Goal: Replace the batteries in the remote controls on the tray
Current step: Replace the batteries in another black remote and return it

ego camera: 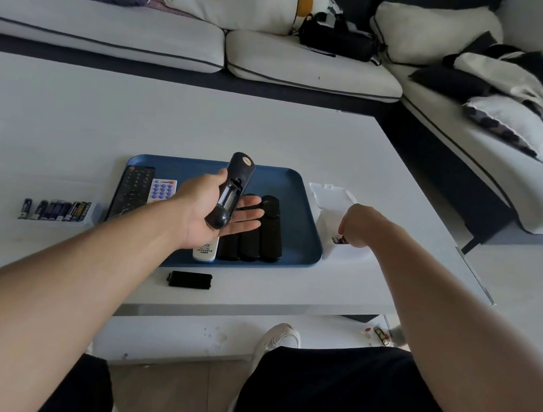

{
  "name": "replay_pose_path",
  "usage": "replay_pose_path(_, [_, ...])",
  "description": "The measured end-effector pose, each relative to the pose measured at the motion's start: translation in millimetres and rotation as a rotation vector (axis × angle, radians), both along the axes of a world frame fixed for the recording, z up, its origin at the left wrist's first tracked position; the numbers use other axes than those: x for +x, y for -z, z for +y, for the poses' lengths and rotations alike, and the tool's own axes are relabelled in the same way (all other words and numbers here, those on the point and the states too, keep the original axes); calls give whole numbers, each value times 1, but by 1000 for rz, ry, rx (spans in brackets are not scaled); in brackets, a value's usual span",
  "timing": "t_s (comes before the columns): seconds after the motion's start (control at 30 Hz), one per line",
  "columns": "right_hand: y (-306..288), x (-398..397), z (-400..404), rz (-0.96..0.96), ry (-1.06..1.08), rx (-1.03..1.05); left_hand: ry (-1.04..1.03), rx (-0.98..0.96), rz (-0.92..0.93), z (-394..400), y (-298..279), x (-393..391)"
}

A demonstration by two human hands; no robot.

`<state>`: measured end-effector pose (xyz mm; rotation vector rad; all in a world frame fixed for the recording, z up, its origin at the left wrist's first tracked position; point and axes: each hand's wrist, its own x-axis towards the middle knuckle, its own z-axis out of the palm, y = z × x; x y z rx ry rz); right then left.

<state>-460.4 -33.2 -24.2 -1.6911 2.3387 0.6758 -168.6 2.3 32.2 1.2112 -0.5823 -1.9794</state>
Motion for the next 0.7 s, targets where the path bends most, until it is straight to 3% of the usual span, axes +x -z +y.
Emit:
replay_pose_path(0.27, [-13,11,12,-23,48,-96,-23,-22,-32,2,-3,2])
replay_pose_path(0.43, [-45,24,15,-49,2,-327,-73,-32,-53,0,-6,10])
replay_pose_path(0.6, [-74,83,19,-353,-115,-615,-161,-51,-114,-4,-4,32])
replay_pose_path(0.7, [-81,131,32,-922,-123,-499,-204,-73,-146,-6,-1,45])
